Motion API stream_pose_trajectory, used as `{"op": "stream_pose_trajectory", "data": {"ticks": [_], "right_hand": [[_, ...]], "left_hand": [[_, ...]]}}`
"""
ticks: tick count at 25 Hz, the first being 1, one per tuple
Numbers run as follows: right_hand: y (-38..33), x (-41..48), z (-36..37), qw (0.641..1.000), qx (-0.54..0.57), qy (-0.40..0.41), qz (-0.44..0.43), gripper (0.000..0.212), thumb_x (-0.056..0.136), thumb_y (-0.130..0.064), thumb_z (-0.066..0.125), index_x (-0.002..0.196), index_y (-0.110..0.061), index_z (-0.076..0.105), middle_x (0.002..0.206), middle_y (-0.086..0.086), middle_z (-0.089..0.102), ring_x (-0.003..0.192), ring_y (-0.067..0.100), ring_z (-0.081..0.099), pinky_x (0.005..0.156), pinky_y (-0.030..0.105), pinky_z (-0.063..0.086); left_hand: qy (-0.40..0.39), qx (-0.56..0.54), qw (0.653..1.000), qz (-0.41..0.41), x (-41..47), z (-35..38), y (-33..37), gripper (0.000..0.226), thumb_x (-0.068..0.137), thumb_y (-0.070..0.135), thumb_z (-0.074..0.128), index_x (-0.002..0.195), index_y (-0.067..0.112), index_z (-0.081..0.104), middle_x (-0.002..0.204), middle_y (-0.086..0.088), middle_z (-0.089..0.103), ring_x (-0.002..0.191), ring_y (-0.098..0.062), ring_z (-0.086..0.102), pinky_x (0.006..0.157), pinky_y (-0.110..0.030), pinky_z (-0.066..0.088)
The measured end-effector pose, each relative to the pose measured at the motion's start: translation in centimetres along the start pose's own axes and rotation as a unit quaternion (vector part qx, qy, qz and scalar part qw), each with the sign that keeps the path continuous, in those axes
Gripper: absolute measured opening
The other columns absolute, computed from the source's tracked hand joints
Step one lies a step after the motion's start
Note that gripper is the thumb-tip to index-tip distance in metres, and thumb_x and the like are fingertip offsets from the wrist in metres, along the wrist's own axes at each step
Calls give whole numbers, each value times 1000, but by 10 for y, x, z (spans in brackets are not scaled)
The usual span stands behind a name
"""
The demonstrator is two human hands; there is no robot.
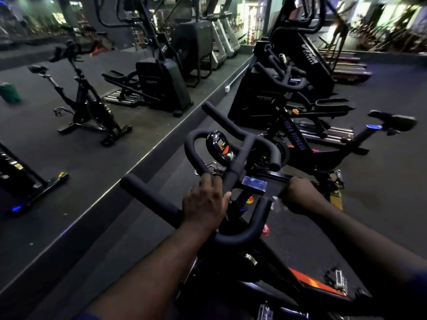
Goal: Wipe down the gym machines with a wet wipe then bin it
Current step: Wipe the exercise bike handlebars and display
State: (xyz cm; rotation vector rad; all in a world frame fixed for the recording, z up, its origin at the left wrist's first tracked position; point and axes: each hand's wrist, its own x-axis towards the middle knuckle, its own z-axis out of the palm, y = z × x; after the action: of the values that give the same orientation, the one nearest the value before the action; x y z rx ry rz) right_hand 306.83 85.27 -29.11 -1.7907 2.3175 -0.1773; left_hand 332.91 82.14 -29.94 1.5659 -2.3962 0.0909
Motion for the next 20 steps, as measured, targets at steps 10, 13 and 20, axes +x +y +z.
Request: {"op": "stream_pose_trajectory", "data": {"ticks": [10,13,20], "right_hand": [[135,-154,-65,728,623,147,244,37,88,22,56,112,0,75,105,13,79,97,20,74,84,26,62],[209,-226,-71,742,570,201,291,35,86,18,66,114,-2,75,105,12,79,98,22,74,89,38,62],[383,-426,-76,654,518,393,387,20,85,-6,83,101,-1,71,89,12,79,74,22,74,71,36,64]], "left_hand": [[-48,-356,916,179,52,2,211,22,95,38,63,103,18,57,108,-5,57,98,-29,60,86,-39,50],[-124,-410,866,258,35,8,307,26,91,40,71,100,18,61,102,-4,61,91,-23,61,85,-35,51],[-338,-498,747,282,-78,16,565,43,73,61,73,90,22,64,83,-1,73,73,-19,67,73,-39,59]]}}
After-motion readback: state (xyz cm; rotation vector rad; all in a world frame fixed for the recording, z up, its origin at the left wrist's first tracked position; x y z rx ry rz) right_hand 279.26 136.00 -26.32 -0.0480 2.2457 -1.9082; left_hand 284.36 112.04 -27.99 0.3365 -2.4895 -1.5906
